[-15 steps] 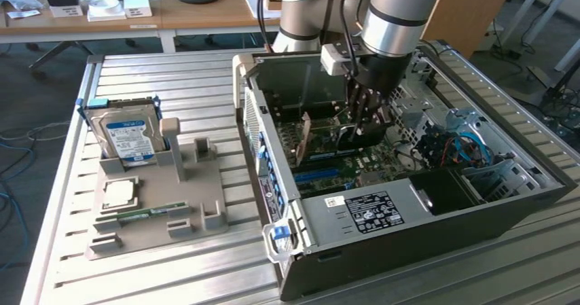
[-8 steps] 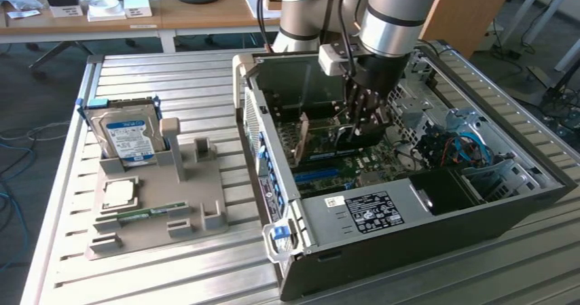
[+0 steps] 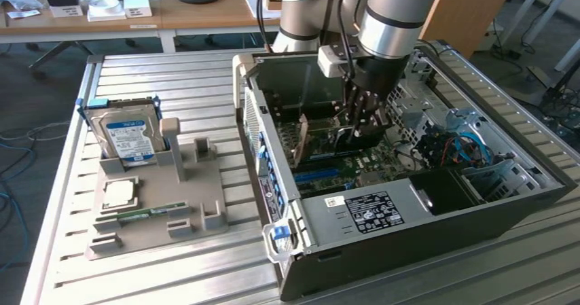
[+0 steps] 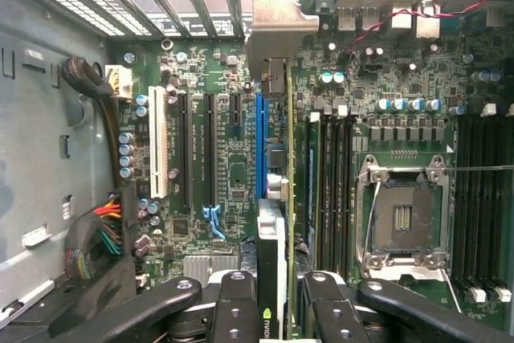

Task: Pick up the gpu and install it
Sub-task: 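Insert the gpu into the slot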

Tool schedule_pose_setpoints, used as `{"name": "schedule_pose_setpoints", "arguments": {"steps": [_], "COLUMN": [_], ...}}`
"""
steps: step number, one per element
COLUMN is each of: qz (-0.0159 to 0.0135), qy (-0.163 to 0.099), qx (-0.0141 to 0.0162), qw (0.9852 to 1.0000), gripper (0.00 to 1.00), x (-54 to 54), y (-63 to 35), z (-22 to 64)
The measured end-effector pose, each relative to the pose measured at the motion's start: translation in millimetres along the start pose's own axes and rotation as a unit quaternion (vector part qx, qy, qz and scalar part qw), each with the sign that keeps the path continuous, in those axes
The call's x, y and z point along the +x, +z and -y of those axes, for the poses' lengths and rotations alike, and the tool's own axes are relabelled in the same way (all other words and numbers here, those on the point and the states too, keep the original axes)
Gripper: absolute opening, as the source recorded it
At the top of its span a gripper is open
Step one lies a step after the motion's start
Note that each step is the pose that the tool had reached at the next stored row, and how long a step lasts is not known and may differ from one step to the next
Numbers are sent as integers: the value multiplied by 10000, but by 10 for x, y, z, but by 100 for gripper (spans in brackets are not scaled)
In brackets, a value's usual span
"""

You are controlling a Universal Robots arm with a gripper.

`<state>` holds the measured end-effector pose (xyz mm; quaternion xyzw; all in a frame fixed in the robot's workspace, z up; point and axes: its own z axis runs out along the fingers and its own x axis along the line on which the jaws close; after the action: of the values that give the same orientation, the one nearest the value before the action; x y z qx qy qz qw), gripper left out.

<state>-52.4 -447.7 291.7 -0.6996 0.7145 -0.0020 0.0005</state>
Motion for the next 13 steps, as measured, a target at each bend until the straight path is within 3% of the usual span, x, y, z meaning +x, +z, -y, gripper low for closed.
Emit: {"name": "schedule_pose_setpoints", "arguments": {"steps": [9, 12, 13], "qz": [13, 63, 67], "qy": [0, 1, 1], "qx": [0, -1, -1], "qw": [10000, 10000, 10000], "gripper": [27, 27, 27], "x": [0, 1, 1], "y": [2, 6, 6], "z": [-3, -4, -4]}}
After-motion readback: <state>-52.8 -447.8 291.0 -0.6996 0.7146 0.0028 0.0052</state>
